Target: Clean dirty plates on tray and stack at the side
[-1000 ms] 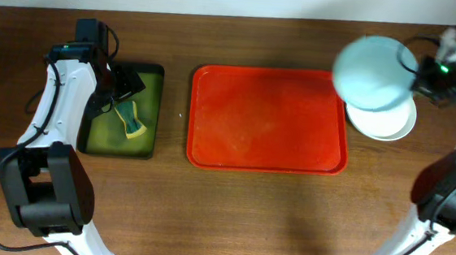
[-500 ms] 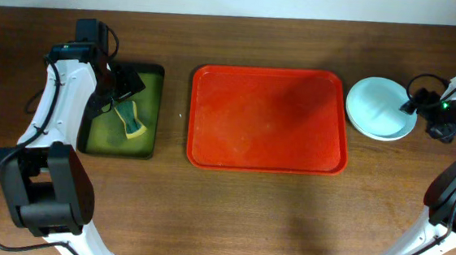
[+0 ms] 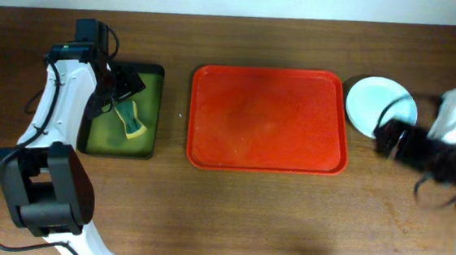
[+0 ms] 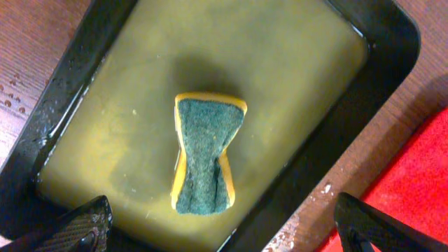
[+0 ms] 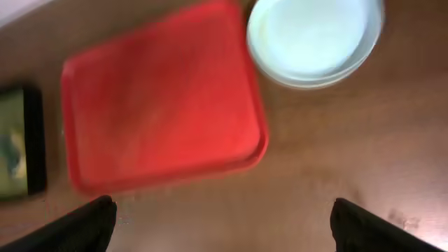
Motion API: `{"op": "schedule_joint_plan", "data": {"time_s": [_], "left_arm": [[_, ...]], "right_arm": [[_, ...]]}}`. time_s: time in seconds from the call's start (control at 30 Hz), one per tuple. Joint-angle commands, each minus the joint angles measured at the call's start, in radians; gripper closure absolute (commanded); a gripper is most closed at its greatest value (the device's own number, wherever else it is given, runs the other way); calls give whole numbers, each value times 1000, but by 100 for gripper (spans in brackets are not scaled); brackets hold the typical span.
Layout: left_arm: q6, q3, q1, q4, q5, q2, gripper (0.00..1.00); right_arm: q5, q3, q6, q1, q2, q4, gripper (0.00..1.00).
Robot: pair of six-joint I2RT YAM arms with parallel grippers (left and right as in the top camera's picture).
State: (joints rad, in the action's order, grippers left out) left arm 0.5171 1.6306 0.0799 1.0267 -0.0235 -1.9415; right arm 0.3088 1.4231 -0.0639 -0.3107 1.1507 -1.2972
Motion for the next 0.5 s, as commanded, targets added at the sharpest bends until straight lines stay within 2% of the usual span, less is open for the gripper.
{"op": "schedule_joint_plan", "data": {"time_s": [0.0,0.07,0.13,0.27,0.33,0.47], "left_arm": [[-2,13,3,0,-7,12,1],[-2,13,3,0,-7,12,1],[-2,13,3,0,-7,12,1],[-2,13,3,0,-7,12,1],[-2,13,3,0,-7,12,1],[-2,13,3,0,-7,12,1]], "right_arm": [[-5,-107,3,68,-173,-92,1],[-6,-117,3,75,-246,-171,2],[-6,-117,3,75,-297,-180,2],[-28,-118,7,82,-300,-193,2],[-33,-122,7,129,-299,-198,2],[-35,-215,7,296,-430,-54,2]]}}
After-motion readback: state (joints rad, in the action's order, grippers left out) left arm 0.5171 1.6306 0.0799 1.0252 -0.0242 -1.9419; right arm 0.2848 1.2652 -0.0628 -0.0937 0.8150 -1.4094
